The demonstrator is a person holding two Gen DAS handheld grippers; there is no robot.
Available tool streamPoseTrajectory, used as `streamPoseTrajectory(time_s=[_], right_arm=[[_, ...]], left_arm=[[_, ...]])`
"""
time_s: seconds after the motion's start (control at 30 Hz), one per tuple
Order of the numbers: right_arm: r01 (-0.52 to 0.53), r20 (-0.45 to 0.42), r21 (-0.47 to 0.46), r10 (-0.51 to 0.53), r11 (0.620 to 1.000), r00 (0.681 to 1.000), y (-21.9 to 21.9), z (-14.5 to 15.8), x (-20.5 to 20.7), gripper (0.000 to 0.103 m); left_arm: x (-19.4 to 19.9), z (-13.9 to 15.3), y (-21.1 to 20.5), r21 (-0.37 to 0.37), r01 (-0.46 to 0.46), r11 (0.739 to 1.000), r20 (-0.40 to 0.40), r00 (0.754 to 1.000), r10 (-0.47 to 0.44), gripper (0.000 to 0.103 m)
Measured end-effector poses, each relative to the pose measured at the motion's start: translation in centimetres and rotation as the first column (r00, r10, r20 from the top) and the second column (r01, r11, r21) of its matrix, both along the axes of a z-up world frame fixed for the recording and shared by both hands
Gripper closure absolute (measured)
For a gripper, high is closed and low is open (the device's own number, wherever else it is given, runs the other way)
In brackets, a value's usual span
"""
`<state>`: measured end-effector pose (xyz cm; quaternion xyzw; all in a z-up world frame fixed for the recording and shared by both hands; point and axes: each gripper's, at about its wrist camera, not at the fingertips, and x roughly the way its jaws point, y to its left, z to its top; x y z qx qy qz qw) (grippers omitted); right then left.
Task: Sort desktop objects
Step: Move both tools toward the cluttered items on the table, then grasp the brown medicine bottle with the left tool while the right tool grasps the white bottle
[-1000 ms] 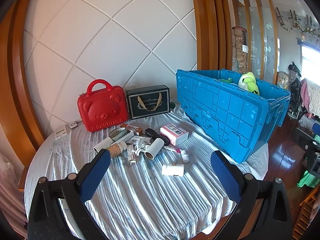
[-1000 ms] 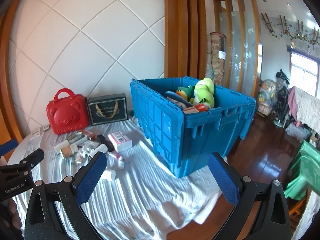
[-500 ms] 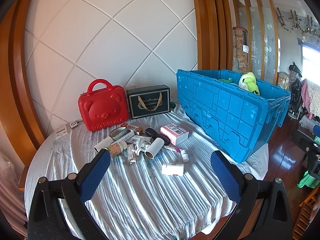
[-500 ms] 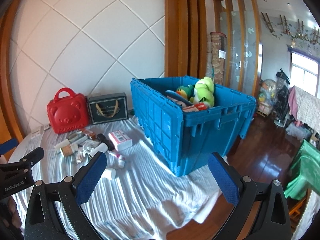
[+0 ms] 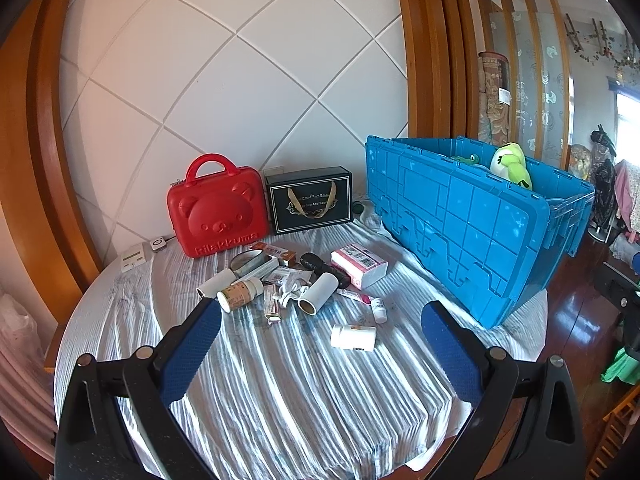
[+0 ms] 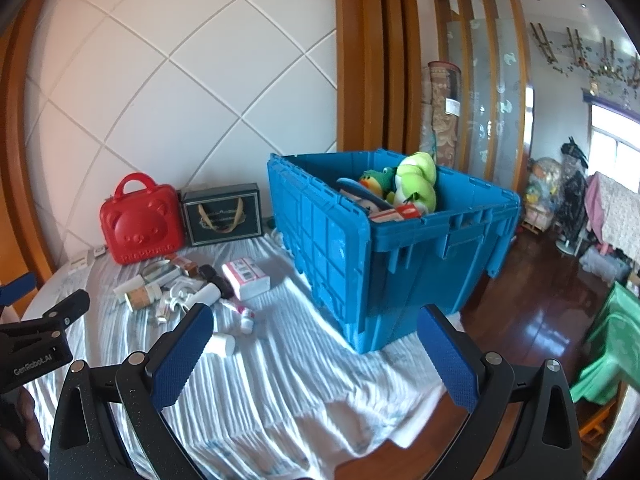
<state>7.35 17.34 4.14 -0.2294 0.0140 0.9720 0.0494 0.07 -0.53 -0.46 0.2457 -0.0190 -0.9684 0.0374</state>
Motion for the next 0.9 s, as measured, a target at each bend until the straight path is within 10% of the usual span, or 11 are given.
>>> streamPoseTrajectory(time_s=[0.5, 0.9], right_arm=[[-0.102, 0.024, -0.012, 0.103, 0.995, 0.994, 2.5, -1.6, -3.2, 0.0], [-0.279, 0.191, -0.026, 0.278, 0.96, 0.941, -3.1, -9.0, -10.7, 0.0]], left_arm=[[-1.6, -3.4, 3.4, -0.018, -0.039, 0.999, 0.035, 0.999, 0.039, 0.001], [-4.9, -12.3, -2.9, -0.06, -0.062, 0.996, 0.249, 0.966, 0.075, 0.001]])
